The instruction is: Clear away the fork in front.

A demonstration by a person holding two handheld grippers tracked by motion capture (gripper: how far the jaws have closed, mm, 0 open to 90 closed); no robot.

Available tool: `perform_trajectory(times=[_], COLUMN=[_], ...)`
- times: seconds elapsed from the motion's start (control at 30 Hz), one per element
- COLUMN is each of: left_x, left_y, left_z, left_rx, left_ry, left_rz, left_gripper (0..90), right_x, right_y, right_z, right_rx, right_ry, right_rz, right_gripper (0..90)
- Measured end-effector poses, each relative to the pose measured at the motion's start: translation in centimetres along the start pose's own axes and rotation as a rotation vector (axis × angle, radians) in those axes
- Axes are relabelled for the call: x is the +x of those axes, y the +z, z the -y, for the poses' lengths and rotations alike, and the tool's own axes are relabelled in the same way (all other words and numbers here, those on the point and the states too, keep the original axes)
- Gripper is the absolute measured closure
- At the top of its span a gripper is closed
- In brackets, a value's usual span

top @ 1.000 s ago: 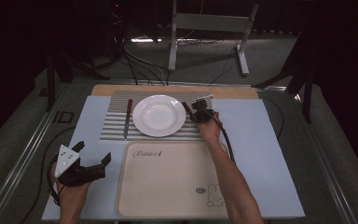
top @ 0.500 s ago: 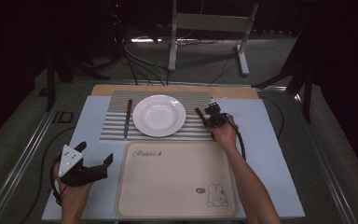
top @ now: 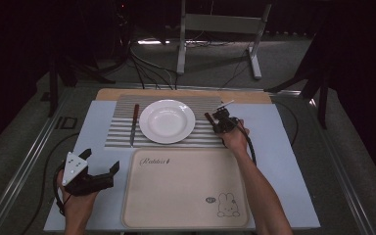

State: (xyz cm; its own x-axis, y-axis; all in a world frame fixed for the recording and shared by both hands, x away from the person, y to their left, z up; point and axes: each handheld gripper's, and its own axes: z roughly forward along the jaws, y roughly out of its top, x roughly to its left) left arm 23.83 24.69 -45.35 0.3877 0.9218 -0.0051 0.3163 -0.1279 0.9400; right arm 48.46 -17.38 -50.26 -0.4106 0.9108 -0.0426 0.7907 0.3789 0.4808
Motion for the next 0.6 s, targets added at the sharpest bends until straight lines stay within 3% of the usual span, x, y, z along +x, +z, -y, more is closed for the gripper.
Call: perform_trajectory(times=[0.13, 0.6], left_x=[0.2, -0.2], left_y=[0.2, 0.5], left_z=[0.1, 0.1], left_rx=[0.006, 0.021], left_ry=[-0.004, 0.014], left_rz=[-0.002, 0.003], left_gripper=[0.1, 0.1], right_x=[0.0, -0.9], right_y=[-0.4, -4.8], right_z=[0.1, 0.4], right_rx=[-0.016, -0.175], right_ry=[0.003, 0.045], right_rz=[-0.022, -0.097], right_gripper=[78.1, 78.1])
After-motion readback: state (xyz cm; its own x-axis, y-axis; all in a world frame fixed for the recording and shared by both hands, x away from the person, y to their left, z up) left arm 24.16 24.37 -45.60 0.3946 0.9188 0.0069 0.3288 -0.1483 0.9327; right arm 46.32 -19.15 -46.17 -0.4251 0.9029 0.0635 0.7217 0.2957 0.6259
